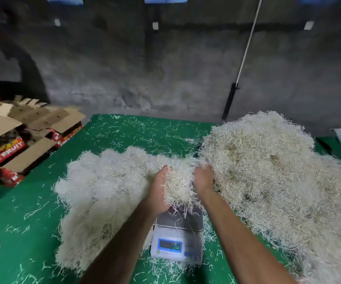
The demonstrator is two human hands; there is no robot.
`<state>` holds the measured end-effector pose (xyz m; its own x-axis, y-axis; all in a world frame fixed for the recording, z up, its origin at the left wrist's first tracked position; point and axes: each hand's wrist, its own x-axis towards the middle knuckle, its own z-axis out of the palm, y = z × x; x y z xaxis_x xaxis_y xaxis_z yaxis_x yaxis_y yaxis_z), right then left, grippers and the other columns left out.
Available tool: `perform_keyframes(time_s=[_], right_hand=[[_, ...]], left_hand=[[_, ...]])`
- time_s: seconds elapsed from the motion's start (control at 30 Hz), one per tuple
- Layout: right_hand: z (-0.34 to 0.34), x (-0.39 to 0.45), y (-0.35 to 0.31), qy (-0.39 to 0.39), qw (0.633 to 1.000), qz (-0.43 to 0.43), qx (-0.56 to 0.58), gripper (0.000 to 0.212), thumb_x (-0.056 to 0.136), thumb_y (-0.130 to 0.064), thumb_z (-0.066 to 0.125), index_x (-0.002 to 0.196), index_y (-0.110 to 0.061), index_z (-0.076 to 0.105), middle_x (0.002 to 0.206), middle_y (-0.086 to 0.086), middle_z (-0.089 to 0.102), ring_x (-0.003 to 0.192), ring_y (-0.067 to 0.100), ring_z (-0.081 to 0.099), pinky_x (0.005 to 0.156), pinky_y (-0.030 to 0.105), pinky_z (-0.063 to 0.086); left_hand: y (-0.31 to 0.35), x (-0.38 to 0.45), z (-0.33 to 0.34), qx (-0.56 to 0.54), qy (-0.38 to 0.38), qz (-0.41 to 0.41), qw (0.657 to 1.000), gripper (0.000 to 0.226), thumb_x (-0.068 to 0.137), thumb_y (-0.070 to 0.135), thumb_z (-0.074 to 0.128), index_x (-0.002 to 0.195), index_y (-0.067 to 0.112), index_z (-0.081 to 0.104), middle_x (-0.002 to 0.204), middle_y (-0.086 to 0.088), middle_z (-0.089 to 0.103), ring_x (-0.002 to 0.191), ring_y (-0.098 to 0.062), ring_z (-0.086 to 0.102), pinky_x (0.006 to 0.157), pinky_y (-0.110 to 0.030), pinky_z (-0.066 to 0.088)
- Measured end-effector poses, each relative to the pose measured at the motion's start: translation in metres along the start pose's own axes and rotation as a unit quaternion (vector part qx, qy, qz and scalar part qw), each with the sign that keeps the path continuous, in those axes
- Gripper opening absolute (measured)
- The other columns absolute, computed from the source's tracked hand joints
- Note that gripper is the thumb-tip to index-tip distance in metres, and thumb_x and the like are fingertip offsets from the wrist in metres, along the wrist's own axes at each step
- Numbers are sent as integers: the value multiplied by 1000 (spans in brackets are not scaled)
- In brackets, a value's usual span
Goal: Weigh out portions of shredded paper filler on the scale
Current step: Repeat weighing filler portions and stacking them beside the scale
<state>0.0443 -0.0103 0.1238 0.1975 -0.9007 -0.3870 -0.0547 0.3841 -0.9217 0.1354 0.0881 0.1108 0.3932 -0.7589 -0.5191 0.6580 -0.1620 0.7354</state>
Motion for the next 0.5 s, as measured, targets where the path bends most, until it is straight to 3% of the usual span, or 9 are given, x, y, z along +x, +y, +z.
perform_keyframes(time_s=[0.07, 0.1, 0.17, 0.23, 0.3, 0.37, 0.4, 0.43, 0.5], right_hand=[[9, -4, 10, -97, 990, 16, -101, 48, 104, 4, 36, 151, -4, 39, 143, 21, 51, 77, 16, 56, 66, 21, 51], [15, -7, 14, -125, 985, 28, -118, 42, 105, 2, 34, 146, -2, 43, 147, 25, 48, 76, 21, 58, 68, 22, 53], [24, -18, 19, -176, 977, 14, -117, 42, 111, -24, 35, 139, 3, 49, 145, 33, 47, 108, 45, 63, 96, 45, 54], [36, -22, 23, -188, 972, -43, -135, 67, 107, -52, 37, 150, 0, 40, 152, 21, 44, 139, 39, 46, 116, 54, 35], [43, -25, 28, -149, 971, -112, -149, 74, 103, -57, 44, 156, -6, 33, 137, -2, 47, 126, 16, 50, 119, 39, 30], [45, -16, 36, -113, 973, -143, -141, 68, 105, -48, 46, 158, -8, 31, 131, -3, 49, 111, 13, 56, 113, 36, 37], [45, -12, 38, -91, 975, -143, -144, 66, 106, -45, 45, 159, -9, 28, 145, 4, 51, 123, 19, 57, 118, 40, 36], [42, -6, 43, -70, 976, -141, -152, 68, 107, -44, 44, 161, -9, 22, 155, 11, 45, 138, 26, 49, 121, 40, 31], [32, 2, 50, -49, 967, -155, -196, 70, 107, -48, 38, 162, -9, 16, 153, 19, 45, 136, 28, 50, 112, 34, 38]], left_hand=[[10, 6, 6, -14, 12, 15, 1000, 81, 93, 64, 53, 155, 16, 34, 162, -15, 31, 148, -37, 32, 120, -54, 28], [13, 10, 9, 7, 29, 32, 999, 83, 95, 63, 52, 156, 12, 30, 160, -20, 32, 145, -39, 37, 118, -54, 32], [6, 23, 6, 116, 149, 96, 977, 85, 100, 57, 48, 159, 7, 16, 162, -22, 24, 146, -39, 34, 118, -53, 33], [6, 26, 3, 200, 226, 147, 942, 81, 104, 51, 44, 159, 2, 11, 164, -22, 18, 148, -40, 28, 119, -56, 30], [7, 31, -4, 248, 211, 151, 934, 70, 106, 44, 44, 156, -1, 24, 158, -20, 32, 144, -34, 36, 118, -48, 34], [7, 28, -10, 357, 134, 154, 912, 45, 103, 27, 53, 137, -1, 48, 135, -12, 50, 125, -25, 53, 105, -28, 43], [4, 29, -18, 364, 74, 176, 912, 43, 95, 10, 61, 137, 3, 51, 135, -4, 49, 121, -24, 56, 103, -24, 44], [-3, 33, -29, 313, 16, 165, 935, 65, 85, -9, 64, 145, 8, 46, 143, 4, 42, 125, -23, 55, 105, -24, 45], [-9, 49, -47, 301, 12, 151, 942, 91, 75, -24, 58, 154, 16, 38, 152, 7, 36, 123, -23, 56, 101, -27, 48]])
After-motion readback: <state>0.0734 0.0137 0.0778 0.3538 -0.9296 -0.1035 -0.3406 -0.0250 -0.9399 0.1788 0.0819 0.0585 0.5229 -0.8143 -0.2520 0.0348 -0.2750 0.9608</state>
